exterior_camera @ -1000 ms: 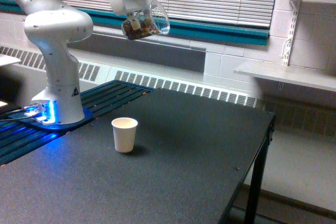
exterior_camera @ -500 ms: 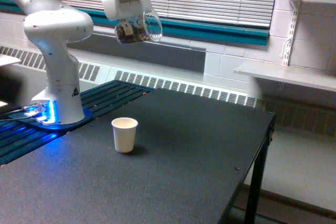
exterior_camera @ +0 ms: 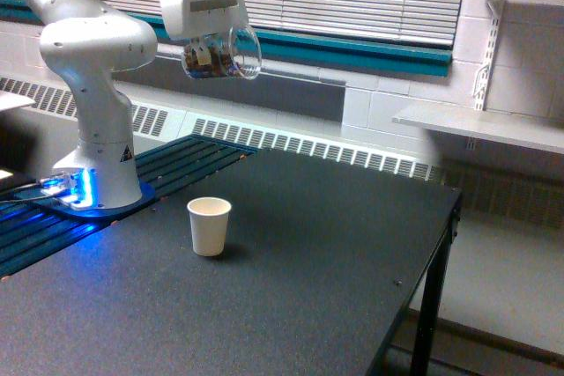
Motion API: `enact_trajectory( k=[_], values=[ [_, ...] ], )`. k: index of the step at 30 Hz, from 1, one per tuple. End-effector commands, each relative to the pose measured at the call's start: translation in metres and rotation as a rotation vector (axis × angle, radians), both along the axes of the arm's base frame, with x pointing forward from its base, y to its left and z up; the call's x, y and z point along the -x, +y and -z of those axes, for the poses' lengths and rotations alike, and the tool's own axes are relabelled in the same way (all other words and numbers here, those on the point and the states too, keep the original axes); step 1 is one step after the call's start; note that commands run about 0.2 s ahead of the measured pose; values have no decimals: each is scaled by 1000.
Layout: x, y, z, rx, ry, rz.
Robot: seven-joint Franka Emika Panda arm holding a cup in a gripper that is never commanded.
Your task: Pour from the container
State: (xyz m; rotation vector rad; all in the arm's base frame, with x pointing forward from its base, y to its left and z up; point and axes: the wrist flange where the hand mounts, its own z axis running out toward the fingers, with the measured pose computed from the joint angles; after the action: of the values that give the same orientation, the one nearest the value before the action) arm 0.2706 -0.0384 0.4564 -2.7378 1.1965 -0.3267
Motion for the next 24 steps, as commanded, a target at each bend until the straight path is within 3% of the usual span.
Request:
enact_trajectory(
  k=[1,24],
  values=[
    [4,-4,5,-2,19,19],
    [-1,-10,21,-26,98,-6]
  ],
)
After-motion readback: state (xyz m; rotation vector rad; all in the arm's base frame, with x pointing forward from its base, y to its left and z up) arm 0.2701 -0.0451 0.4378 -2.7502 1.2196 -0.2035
